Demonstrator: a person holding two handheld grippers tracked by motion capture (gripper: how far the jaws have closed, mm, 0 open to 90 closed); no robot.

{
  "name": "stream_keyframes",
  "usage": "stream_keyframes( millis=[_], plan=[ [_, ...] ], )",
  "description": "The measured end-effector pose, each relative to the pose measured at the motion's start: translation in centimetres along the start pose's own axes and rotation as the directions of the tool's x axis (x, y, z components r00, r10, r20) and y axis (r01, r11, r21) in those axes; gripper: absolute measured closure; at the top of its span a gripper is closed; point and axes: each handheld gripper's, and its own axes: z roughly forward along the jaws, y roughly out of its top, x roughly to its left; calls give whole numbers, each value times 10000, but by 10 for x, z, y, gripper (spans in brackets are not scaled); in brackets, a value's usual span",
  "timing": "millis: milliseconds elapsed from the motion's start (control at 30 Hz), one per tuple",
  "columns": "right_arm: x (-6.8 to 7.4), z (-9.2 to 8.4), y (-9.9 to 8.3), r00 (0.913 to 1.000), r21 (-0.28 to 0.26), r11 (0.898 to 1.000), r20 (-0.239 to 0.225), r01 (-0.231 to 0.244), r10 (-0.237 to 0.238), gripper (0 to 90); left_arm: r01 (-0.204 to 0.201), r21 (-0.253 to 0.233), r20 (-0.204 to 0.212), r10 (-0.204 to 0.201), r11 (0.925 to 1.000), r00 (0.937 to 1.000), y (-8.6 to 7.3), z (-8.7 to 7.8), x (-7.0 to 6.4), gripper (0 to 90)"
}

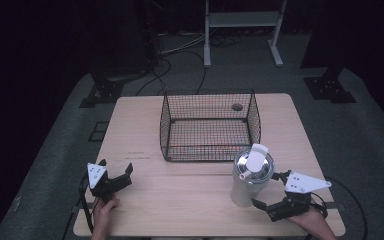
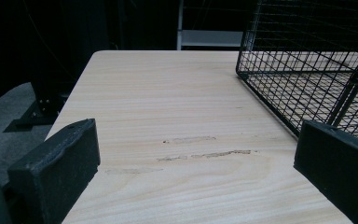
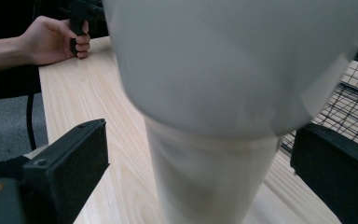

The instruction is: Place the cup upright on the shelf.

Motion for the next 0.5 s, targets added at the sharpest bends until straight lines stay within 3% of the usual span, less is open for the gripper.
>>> stream_keyframes(
  millis=[500],
  plan=[
    [-5,23,3,9998,-49,9999,175,90,-89,44,20,-19,4,-20,10000,10000,0,0,0,0]
  ],
)
